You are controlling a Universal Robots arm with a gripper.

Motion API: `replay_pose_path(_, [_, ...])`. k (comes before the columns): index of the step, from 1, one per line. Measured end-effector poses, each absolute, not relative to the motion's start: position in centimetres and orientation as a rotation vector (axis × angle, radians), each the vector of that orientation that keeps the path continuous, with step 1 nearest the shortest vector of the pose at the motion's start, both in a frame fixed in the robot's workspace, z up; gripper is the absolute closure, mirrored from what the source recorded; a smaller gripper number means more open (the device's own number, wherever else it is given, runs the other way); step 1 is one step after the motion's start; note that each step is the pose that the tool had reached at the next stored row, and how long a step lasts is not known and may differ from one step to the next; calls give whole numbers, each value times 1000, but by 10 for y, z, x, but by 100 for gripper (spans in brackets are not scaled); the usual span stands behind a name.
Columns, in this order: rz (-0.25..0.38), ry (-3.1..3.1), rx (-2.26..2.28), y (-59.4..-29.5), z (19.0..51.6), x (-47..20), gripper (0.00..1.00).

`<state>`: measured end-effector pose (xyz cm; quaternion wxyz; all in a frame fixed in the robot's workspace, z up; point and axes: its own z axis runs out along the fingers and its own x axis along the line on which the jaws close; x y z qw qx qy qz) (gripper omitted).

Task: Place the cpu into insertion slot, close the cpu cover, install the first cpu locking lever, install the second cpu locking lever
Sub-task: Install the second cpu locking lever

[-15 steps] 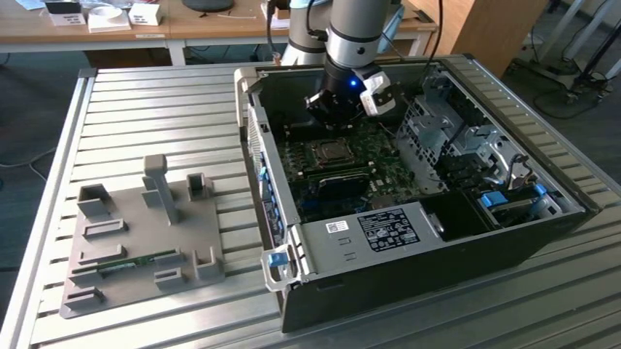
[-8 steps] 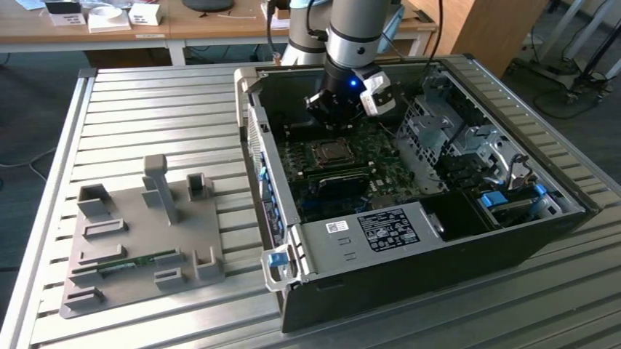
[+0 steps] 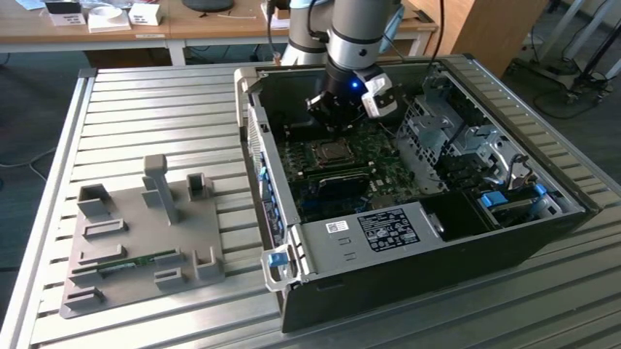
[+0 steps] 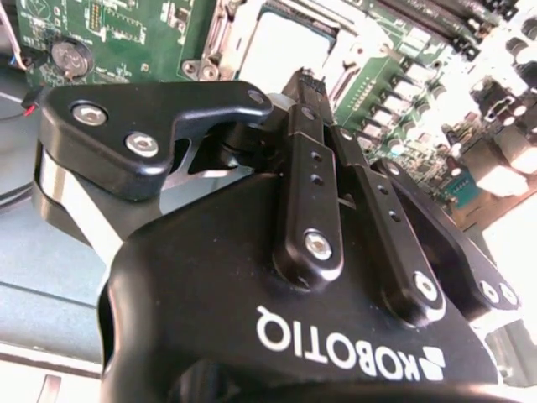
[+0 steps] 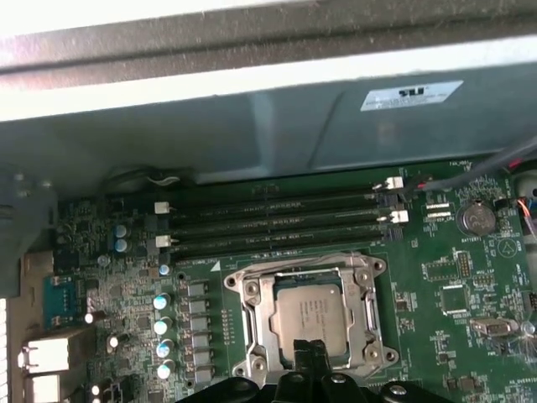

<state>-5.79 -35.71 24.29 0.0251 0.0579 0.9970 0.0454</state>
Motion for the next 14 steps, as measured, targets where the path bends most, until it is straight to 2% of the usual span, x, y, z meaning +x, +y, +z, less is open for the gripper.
replay_pose_path(14, [140,3083,179,-372,243,-57,89])
